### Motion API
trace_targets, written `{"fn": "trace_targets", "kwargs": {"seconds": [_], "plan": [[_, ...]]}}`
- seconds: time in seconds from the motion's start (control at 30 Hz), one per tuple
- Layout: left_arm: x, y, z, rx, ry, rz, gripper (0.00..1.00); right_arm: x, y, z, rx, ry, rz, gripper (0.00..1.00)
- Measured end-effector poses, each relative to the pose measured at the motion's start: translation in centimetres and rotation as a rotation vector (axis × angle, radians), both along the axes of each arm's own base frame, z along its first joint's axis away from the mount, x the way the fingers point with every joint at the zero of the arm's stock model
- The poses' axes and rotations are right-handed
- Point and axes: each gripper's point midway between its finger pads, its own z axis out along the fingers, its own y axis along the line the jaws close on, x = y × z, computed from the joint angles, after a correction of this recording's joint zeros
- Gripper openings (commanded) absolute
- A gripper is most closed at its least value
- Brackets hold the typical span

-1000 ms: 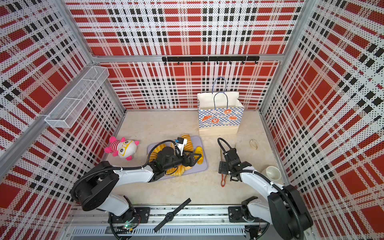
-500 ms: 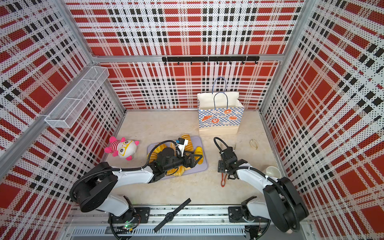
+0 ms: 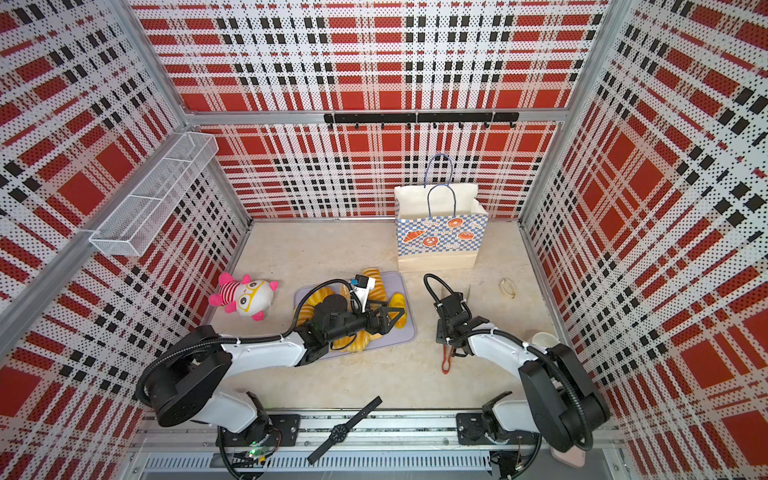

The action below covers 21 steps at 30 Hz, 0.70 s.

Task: Place the fake bread into the paper bag
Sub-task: 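Lower the right gripper and grasp the red handles of the tongs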

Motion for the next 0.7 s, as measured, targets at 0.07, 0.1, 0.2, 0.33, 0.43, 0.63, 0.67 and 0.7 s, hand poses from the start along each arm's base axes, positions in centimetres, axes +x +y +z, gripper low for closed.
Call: {"fn": "trace_targets", "kwargs": {"seconds": [0.07, 0.1, 0.2, 0.33, 0.43, 0.63, 0.67, 0.7], "plan": [[0.0, 0.0, 0.0, 0.001, -0.001, 0.003, 0.96, -0.1, -0.1, 0.2, 0.006, -0.008, -0.007, 0.44], [0.1, 0.0, 0.0, 0.001, -0.002, 0.003, 0.96, -0.1, -0.1, 0.4, 0.011, -0.016, -0.012, 0.41], [0.1, 0.0, 0.1, 0.0, -0.003, 0.004, 0.96, -0.1, -0.2, 1.4, 0.027, -0.056, -0.021, 0.35], [0.0, 0.1, 0.7, -0.008, -0.017, 0.006, 0.97, 0.3, -0.2, 3.7, 0.065, -0.135, -0.032, 0.29], [0.1, 0.3, 1.4, -0.018, -0.033, 0.013, 0.97, 0.4, -0.2, 5.4, 0.097, -0.196, -0.036, 0.27], [0.2, 0.6, 2.0, -0.023, -0.052, 0.025, 0.97, 0.0, -0.4, 6.3, 0.121, -0.232, -0.042, 0.6], [0.2, 0.6, 2.0, -0.022, -0.052, 0.026, 0.97, -0.2, -0.5, 6.0, 0.117, -0.222, -0.04, 0.63], [0.2, 0.6, 2.0, -0.022, -0.053, 0.026, 0.97, -0.4, -0.5, 5.7, 0.114, -0.212, -0.042, 0.65]]}}
